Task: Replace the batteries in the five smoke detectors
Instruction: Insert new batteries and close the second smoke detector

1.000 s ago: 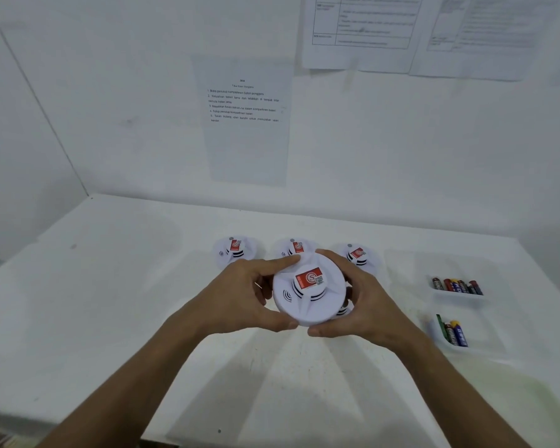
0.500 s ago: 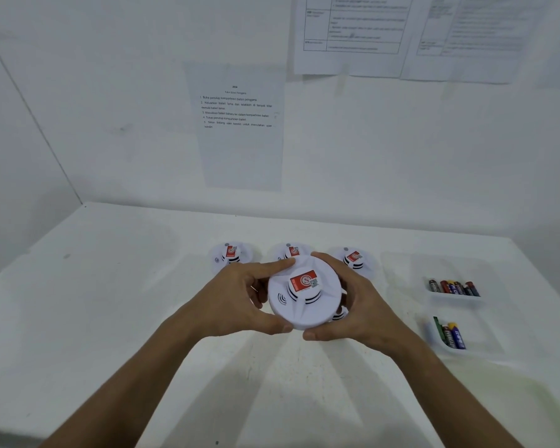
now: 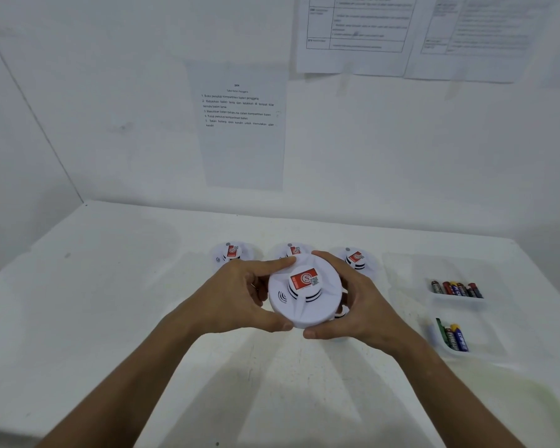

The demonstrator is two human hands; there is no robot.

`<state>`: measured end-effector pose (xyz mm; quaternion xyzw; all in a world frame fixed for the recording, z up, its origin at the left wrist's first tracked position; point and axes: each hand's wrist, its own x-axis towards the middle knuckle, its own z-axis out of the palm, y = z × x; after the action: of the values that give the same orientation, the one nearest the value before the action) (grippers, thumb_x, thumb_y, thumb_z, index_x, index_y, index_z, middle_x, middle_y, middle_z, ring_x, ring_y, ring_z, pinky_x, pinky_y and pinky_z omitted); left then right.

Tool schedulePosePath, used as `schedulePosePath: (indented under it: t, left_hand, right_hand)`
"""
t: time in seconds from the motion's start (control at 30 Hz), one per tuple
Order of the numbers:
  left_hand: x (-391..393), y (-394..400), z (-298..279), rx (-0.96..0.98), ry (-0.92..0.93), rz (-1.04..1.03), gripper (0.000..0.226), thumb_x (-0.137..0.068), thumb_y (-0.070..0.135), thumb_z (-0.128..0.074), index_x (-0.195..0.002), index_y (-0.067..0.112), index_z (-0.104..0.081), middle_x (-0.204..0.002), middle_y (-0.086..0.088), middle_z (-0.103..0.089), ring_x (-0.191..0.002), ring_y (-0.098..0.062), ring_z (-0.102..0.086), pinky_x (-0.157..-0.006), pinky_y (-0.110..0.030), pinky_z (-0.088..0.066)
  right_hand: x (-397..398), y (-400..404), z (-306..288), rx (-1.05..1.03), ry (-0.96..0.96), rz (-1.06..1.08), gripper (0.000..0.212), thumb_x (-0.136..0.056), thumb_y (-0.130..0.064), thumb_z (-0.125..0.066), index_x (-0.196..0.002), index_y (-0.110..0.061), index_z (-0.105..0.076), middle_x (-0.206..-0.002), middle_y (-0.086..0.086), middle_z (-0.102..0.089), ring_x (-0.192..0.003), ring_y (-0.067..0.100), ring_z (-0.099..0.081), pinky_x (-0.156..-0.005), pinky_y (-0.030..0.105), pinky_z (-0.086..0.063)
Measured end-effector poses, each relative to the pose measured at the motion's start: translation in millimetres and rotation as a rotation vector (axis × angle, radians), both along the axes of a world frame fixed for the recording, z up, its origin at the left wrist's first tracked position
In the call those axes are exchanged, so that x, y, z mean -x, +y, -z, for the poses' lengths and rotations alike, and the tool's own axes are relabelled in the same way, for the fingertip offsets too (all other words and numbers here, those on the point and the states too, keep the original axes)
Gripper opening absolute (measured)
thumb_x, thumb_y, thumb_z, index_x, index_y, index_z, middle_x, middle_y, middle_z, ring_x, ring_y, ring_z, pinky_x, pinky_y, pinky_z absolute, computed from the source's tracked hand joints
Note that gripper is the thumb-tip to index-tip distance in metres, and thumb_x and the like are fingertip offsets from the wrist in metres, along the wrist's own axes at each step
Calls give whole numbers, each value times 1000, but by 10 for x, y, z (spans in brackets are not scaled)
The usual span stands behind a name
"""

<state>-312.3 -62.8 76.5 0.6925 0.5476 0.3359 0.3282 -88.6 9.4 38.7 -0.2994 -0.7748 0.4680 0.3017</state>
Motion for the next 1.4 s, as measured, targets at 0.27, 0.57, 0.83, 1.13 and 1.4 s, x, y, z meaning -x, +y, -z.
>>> schedulePosePath:
  t: [0.27,0.57,0.83,1.13,1.4]
  left_hand:
    - [23,24,40,-17,27,-1,89,-65,31,-88,-138,50,-40,-104,15,-66,-83,-15,-60,-74,-28,-57]
    - [59,16,66,-21,35,-9,82,-67,32,-85,-133,55,-42,-105,11,-67,-89,-15,-60,-72,-31,-58]
    - [100,19,98,-12,36,7,84,-68,31,-86,-138,48,-41,-107,12,-66,-87,-18,-58,-72,-32,-57]
    - [150,34,124,3,39,11,85,-68,33,-86,-138,48,-41,-106,12,-65,-83,-14,-57,-72,-30,-57]
    - [194,58,127,1,41,11,84,-69,34,-86,-139,47,-41,-104,12,-65,-82,-13,-57,-72,-26,-56]
  right_hand:
    - [34,5,-13,-19,3,32,97,-54,-26,-92,-136,-38,-42,-135,-22,-56,-127,7,-53,-91,14,-50]
    - [53,-1,-4,-9,-1,25,97,-56,-19,-92,-135,-43,-42,-136,-24,-55,-128,3,-51,-89,12,-50]
    - [113,4,11,5,-20,13,99,-56,-19,-91,-140,-34,-39,-143,-13,-51,-131,2,-48,-98,12,-46]
    - [133,7,22,10,-31,10,103,-56,-21,-92,-142,-34,-38,-145,-14,-50,-132,5,-48,-100,15,-47]
    - [164,22,21,10,-28,6,105,-56,-22,-93,-145,-31,-37,-145,-13,-50,-134,9,-48,-103,23,-48]
